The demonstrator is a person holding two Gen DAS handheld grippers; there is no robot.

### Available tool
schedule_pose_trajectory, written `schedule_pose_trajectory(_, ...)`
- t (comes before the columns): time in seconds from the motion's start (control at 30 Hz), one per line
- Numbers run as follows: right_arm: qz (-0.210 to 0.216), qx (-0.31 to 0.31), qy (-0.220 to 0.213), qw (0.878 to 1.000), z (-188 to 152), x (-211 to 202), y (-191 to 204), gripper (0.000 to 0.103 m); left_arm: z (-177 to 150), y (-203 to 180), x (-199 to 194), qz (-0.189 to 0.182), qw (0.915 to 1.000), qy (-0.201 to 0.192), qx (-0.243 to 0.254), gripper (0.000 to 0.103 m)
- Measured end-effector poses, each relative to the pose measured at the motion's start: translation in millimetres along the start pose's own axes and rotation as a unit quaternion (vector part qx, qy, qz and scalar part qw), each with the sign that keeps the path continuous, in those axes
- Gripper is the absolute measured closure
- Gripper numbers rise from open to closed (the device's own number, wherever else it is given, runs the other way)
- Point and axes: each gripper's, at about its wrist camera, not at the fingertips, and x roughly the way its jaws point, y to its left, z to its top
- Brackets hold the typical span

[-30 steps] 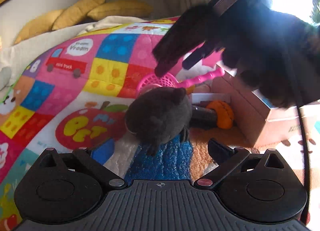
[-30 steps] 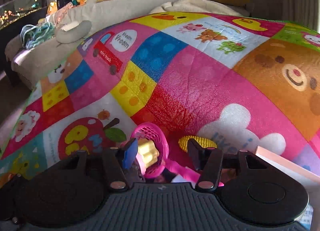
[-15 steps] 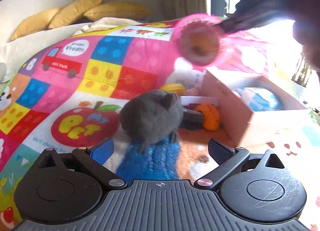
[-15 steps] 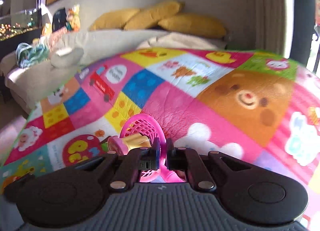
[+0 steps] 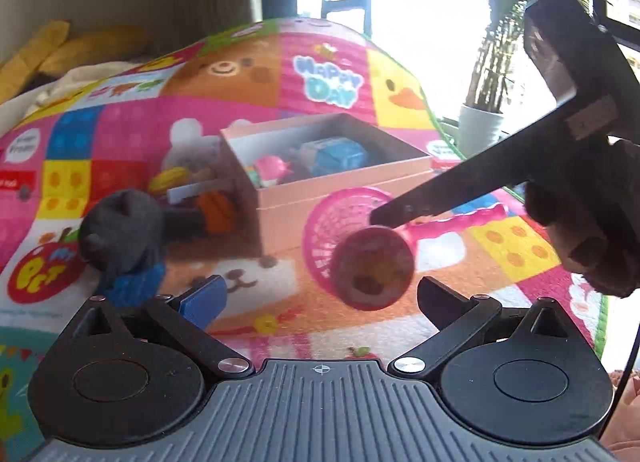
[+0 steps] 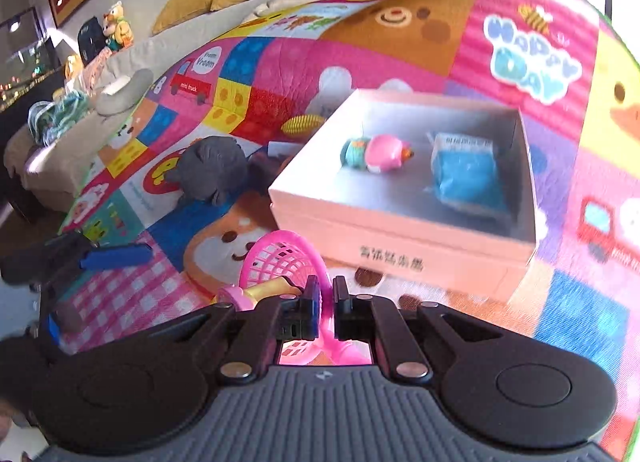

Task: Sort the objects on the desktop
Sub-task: 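Grasp the pink mesh scoop with the right tool, then lift the pink scoop with the right tool while the left tool grasps the pink-lidded jelly cup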

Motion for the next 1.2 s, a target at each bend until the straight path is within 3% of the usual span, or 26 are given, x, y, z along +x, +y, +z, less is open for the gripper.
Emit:
schedule_pose_trajectory(0.3, 0.016, 0.077, 0.000, 0.997, -28.4, 1.7, -23.4, 0.096, -4.7, -60.4, 26.3, 0.012, 0.9949, -0.015, 0.099, 0.002)
schedule_pose_trajectory(0.37, 0.023, 0.086, -0.001, 0.996, -32.9, -1.0, -27.5, 0.096, -5.0, -64.2, 30.4, 0.023, 0.9937, -0.015, 0.109, 0.032)
schedule_pose_trajectory(0.43, 0.025, 0.092, -0.003, 0.995, -35.3, -3.3, -29.3, 0.096, -2.1, -58.9, 34.0, 0.016, 0.9956, -0.003, 0.093, 0.042)
schedule_pose_trajectory(0.67, 0.011, 0.099, -0.018, 0.995, -39.6, -13.2, -35.2, 0.096, -0.9, -52.7, 10.6, 0.010, 0.9962, -0.008, 0.086, 0.042)
schedule_pose_trajectory(0.83, -0.066, 0.067, -0.070, 0.993, -45.2, -40.7, -42.7, 0.096, -3.6, -35.1, -0.6, 0.065, 0.9944, 0.016, 0.082, 0.046)
schedule_pose_trajectory(0.97, -0.176, -0.009, -0.111, 0.978, -51.9, -50.7, -35.6, 0.096, -2.9, -18.7, 6.5, 0.082, 0.9947, 0.044, 0.042, 0.043)
schedule_pose_trajectory(1.0, -0.192, -0.025, -0.112, 0.975, -53.8, -49.7, -34.5, 0.096, -2.7, -16.5, 8.4, 0.082, 0.9949, 0.047, 0.036, 0.038)
schedule_pose_trajectory(1.1, -0.157, -0.016, -0.101, 0.982, -56.5, -50.8, -37.1, 0.092, -4.5, -16.8, 6.4, 0.079, 0.9955, 0.042, 0.030, 0.010)
schedule_pose_trajectory(1.2, -0.158, -0.026, -0.115, 0.980, -62.1, -56.5, -32.3, 0.059, -8.6, -20.3, -0.1, 0.076, 0.9959, 0.035, 0.034, 0.006)
